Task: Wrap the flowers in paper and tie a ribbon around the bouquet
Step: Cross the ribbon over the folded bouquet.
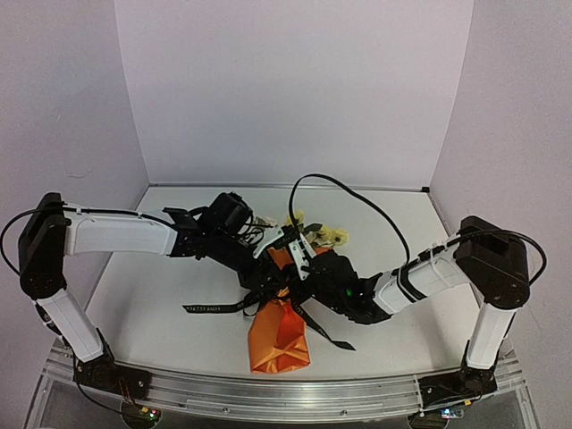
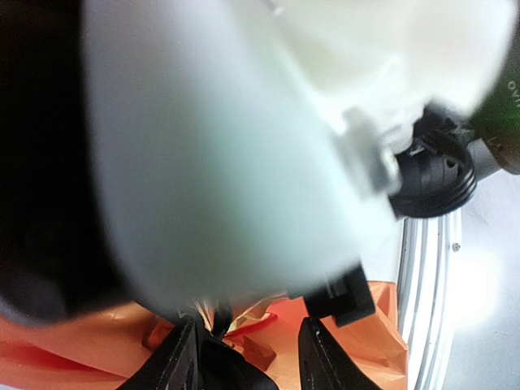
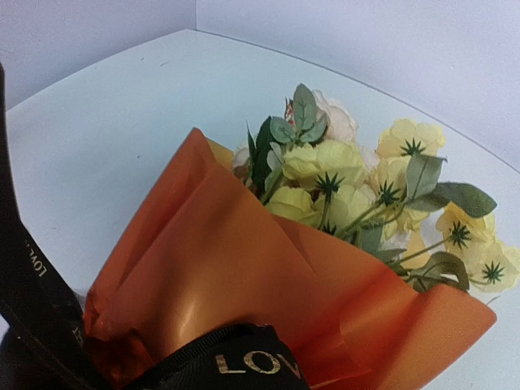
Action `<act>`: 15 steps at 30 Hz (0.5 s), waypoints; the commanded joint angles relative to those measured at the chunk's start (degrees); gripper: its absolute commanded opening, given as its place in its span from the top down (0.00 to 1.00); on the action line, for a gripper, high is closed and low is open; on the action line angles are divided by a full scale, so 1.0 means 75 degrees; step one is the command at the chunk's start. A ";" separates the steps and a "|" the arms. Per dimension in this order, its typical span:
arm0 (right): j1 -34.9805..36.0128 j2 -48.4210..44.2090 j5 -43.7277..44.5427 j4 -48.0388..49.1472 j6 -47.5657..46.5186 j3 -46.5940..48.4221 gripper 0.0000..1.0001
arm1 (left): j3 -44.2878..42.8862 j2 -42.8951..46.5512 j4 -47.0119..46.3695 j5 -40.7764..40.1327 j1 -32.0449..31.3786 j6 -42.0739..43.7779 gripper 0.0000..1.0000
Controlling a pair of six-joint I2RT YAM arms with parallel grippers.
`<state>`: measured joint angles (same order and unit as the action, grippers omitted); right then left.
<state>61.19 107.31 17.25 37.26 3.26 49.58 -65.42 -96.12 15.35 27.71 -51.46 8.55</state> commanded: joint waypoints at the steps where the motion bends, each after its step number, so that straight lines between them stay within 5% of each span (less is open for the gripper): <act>1: 0.0220 0.0104 -0.0364 0.0295 -0.0657 0.0317 1.00 | 0.0017 0.0586 -0.0378 -0.0061 -0.0024 -0.0188 0.56; 15: 0.0225 0.0327 -0.0972 0.0296 -0.1380 0.0288 0.99 | 0.0098 0.0598 -0.0646 0.0018 0.0501 -0.0668 0.67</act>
<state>61.22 107.48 14.76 39.20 0.92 50.50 -64.65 -94.09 16.01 28.73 -50.36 7.37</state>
